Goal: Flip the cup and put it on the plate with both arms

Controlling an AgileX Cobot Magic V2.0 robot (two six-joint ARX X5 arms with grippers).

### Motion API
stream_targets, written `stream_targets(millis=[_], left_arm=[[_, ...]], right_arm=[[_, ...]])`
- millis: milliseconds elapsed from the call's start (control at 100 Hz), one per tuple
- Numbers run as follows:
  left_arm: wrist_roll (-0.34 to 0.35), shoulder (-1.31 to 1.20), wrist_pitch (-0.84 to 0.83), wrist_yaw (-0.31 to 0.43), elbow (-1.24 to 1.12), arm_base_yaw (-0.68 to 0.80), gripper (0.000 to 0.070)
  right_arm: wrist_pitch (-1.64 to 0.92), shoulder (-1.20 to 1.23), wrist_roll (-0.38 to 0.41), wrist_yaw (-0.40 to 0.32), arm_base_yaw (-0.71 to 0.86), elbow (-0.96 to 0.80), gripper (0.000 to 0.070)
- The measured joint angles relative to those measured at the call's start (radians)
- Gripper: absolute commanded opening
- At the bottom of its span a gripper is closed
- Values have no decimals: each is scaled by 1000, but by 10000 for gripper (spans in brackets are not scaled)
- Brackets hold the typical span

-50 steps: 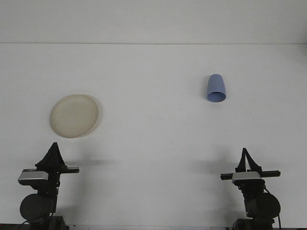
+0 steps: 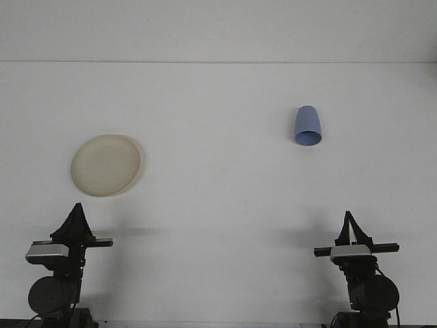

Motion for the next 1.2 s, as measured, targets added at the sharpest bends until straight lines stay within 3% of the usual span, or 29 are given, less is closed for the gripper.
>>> stream_targets(millis=[360, 640, 930, 1130, 1180, 1200], left_arm=[[0, 0, 0, 0, 0, 0, 13], [0, 0, 0, 0, 0, 0, 13], [0, 0, 0, 0, 0, 0, 13], [0, 0, 0, 0, 0, 0, 13], [0, 0, 0, 0, 0, 0, 13], [0, 0, 0, 0, 0, 0, 13]], right_arm=[[0, 0, 19, -2, 0, 0, 0], [56, 0, 180, -2, 0, 0, 0], [-2, 13, 548, 29, 0, 14, 0], [-42, 180, 603, 25, 0, 158, 0], [-40, 246, 600, 20, 0, 214, 71], [-40, 273, 594, 15, 0, 235, 134]])
